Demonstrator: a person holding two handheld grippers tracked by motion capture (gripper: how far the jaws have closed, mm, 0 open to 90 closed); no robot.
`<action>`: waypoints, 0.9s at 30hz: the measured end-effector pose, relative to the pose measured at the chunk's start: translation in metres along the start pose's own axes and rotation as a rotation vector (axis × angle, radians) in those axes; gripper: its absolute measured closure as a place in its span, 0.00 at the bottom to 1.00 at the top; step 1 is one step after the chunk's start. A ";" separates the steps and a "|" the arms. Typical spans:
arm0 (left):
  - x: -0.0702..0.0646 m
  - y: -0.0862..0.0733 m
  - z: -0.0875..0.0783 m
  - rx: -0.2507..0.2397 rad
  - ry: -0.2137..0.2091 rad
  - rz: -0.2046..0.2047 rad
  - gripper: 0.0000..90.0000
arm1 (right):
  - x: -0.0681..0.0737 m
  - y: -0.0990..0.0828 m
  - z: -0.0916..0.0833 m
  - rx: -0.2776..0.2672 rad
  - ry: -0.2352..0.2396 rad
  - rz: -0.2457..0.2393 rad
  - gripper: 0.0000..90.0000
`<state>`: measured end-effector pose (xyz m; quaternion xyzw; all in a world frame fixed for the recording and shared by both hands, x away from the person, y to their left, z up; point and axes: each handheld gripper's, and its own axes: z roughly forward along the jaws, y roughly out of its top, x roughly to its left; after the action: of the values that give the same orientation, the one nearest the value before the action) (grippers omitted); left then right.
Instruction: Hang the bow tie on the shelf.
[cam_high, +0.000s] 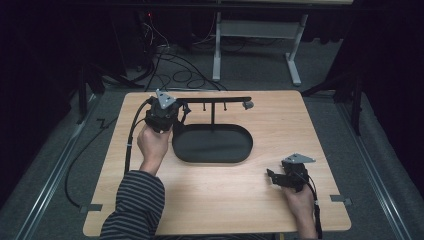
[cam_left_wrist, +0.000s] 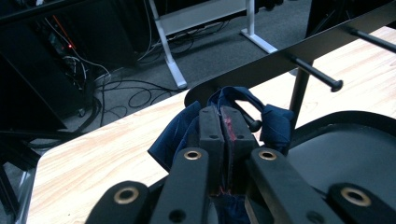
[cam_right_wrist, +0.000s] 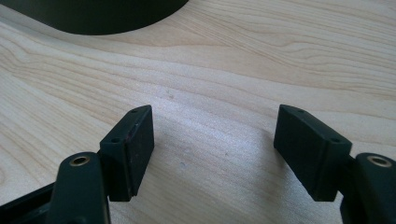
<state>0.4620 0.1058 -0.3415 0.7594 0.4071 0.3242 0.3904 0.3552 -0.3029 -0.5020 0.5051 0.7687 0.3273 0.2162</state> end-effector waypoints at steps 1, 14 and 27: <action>-0.001 -0.001 0.001 0.000 0.001 0.004 0.97 | 0.000 0.000 0.000 0.000 0.001 -0.001 0.33; -0.001 -0.008 0.004 0.020 0.007 0.003 0.92 | 0.000 0.000 0.000 0.000 0.000 -0.001 0.33; 0.004 -0.012 0.005 0.034 -0.010 -0.013 0.88 | 0.000 0.000 0.000 0.001 0.000 -0.001 0.33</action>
<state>0.4634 0.1119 -0.3539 0.7649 0.4156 0.3110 0.3814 0.3551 -0.3029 -0.5019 0.5047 0.7694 0.3267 0.2159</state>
